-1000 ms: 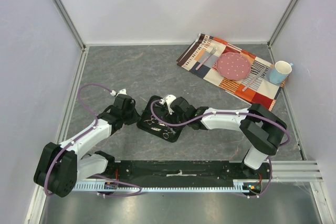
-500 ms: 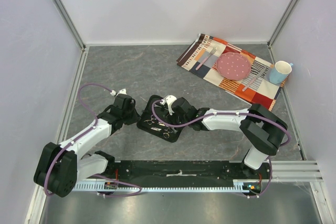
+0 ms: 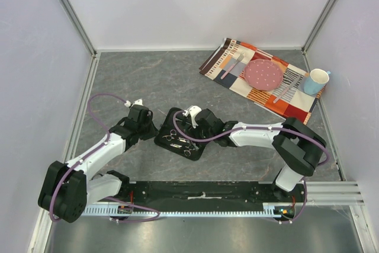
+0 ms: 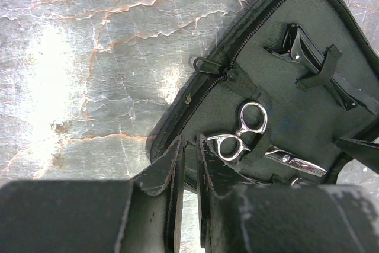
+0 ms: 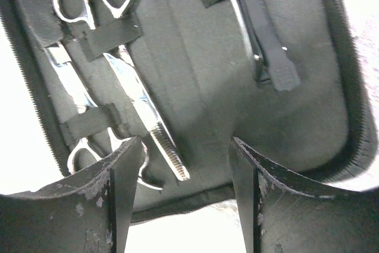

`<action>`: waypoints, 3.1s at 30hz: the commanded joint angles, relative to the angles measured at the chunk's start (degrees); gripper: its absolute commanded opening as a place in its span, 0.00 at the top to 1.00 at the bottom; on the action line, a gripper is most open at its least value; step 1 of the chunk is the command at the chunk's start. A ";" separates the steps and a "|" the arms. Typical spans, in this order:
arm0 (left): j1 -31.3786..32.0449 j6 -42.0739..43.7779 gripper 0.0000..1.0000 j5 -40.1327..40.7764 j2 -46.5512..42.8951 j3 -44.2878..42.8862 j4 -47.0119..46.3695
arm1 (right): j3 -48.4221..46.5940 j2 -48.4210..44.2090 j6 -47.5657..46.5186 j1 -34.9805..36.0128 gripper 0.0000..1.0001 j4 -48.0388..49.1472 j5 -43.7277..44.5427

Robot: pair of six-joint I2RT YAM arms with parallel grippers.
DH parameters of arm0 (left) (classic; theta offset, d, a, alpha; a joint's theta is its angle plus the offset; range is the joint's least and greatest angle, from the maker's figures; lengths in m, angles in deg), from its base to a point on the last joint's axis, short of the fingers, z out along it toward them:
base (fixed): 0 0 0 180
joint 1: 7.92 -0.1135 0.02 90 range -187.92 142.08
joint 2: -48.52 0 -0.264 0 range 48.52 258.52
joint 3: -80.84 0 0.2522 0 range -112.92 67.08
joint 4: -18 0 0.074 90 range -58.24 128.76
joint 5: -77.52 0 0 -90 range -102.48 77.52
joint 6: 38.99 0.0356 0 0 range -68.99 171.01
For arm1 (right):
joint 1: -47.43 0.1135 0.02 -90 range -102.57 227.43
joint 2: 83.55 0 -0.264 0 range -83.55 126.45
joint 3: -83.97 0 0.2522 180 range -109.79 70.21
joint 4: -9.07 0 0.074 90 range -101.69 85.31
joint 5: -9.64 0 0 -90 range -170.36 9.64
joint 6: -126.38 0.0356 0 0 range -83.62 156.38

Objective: Sort the hair-cutting tools

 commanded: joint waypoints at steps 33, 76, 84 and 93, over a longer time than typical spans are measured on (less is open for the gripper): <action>0.79 15.84 0.98 -20.88 45.26 -45.30 -3.48 | -6.48 0.50 8.49 27.56 1.00 -11.11 9.67; 6.68 -0.50 0.98 -10.78 26.22 -3.30 -11.30 | -9.65 8.25 0.69 -7.07 1.00 -16.12 13.55; 12.30 -4.02 0.98 -9.20 24.55 0.75 -12.80 | -14.83 12.03 -2.75 -9.70 1.00 -17.34 11.79; 12.57 -2.01 0.96 -0.77 12.43 -1.00 -2.62 | -17.13 8.44 -5.21 -13.04 0.95 -22.44 20.55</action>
